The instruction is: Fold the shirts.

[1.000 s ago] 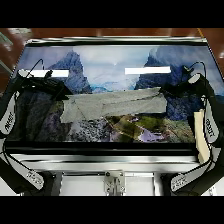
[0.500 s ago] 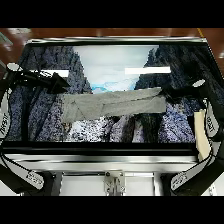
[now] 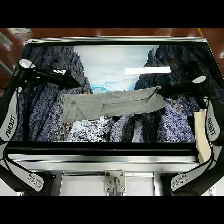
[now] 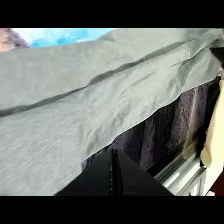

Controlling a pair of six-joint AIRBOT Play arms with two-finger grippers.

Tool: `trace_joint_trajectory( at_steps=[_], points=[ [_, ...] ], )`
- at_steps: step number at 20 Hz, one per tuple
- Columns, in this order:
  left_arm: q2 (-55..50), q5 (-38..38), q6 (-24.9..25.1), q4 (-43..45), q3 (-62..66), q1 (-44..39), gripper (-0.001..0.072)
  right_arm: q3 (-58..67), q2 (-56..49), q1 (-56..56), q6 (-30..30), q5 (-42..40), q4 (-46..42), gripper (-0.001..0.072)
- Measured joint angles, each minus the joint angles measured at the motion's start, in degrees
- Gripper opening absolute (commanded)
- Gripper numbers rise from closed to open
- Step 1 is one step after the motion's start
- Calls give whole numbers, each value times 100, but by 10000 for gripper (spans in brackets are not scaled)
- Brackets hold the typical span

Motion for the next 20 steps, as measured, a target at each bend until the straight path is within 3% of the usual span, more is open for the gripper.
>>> trace_joint_trajectory(
  at_steps=[3, 10, 16, 20],
  points=[
    [-72, 673, 4, -28, 0, -726, 41, 2, 750, -2, -52, 341, 57, 54],
    [-573, 2065, -111, -188, -2, -2507, 40, 2, 2614, -2, 455, 1226, 17, 54],
    [-1128, 3167, -125, -1427, 0, -3458, 40, 2, 3679, -2, 1029, 1700, 11, 54],
    [-1360, 3532, 326, -2498, -4, -3856, 37, 2, 3982, 9, 1349, 1812, 7, 54]
  ],
)
